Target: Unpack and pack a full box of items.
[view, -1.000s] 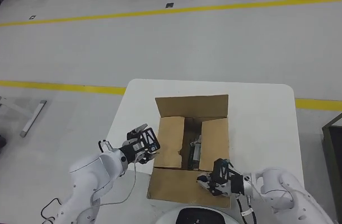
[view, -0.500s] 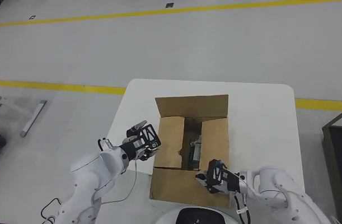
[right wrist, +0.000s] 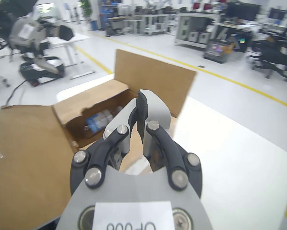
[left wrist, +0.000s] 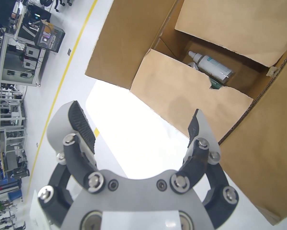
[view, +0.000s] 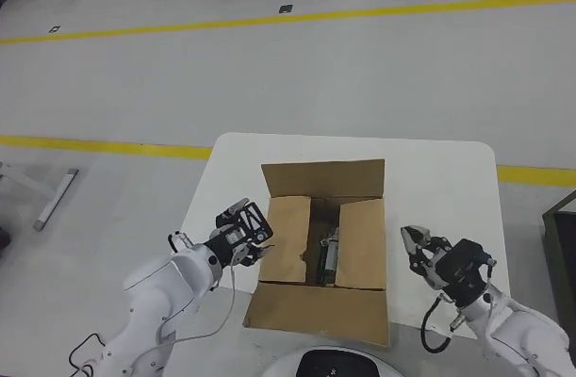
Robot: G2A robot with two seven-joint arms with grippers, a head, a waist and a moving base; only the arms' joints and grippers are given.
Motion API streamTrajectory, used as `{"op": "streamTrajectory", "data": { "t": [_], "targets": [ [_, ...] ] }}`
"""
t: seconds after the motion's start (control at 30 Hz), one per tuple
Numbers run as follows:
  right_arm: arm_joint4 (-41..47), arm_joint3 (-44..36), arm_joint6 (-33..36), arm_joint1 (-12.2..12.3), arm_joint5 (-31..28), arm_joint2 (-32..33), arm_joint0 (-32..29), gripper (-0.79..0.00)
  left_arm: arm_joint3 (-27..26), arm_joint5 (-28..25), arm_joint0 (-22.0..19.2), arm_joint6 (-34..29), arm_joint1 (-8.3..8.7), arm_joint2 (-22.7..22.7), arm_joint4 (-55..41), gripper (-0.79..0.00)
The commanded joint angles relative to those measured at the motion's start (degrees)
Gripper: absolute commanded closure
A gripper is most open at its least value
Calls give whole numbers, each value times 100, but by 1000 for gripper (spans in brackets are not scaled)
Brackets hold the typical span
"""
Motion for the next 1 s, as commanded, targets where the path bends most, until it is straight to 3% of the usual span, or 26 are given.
{"op": "streamTrajectory", "data": {
  "t": [0.0,0.1,0.6,0.77,0.97],
  "targets": [
    [108,-42,-28,-4,636,196,-273,0,-11,-9,-44,41,7,51,-32,-785],
    [292,-77,54,-30,1109,267,-453,0,-11,-9,-44,41,7,51,-32,-785],
    [23,-106,144,-47,1271,212,-476,0,-31,100,-49,139,8,159,-130,-785],
    [-68,-101,126,-81,1460,162,-499,0,-75,401,-301,-546,-2,857,14,-785],
    [-89,-81,88,-104,1489,185,-579,0,415,1267,-1117,-1851,-85,2085,580,-785]
  ]
}}
